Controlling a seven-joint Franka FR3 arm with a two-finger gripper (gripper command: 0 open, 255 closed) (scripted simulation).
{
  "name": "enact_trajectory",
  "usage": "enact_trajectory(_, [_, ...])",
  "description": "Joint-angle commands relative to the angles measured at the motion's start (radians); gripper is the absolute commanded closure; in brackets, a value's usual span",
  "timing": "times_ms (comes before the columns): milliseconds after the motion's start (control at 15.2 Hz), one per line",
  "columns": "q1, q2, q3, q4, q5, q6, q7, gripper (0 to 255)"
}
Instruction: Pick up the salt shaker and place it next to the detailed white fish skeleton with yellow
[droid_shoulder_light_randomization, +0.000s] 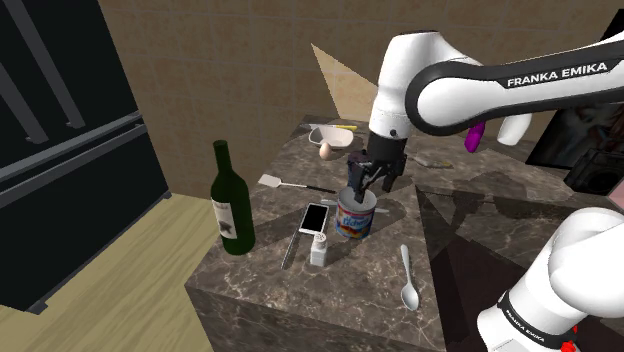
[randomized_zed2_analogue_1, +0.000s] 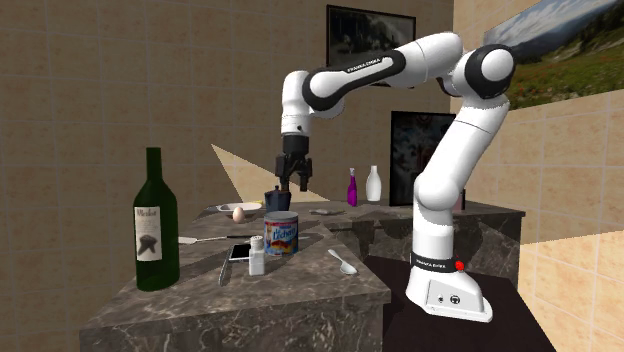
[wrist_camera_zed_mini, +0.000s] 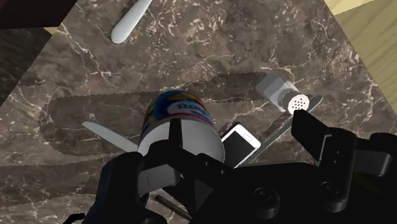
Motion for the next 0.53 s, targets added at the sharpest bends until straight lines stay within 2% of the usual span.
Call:
enact_trajectory(0, [0.006, 0.054, 0.046, 0.017, -0.002, 0.044, 0.052, 0])
enact_trajectory(264, [0.006, 0.187, 0.133, 0.068, -0.037, 0.130, 0.157, 0])
enact_trajectory(462, [0.003, 0.300, 0.194, 0.120, -0.092, 0.186, 0.249, 0])
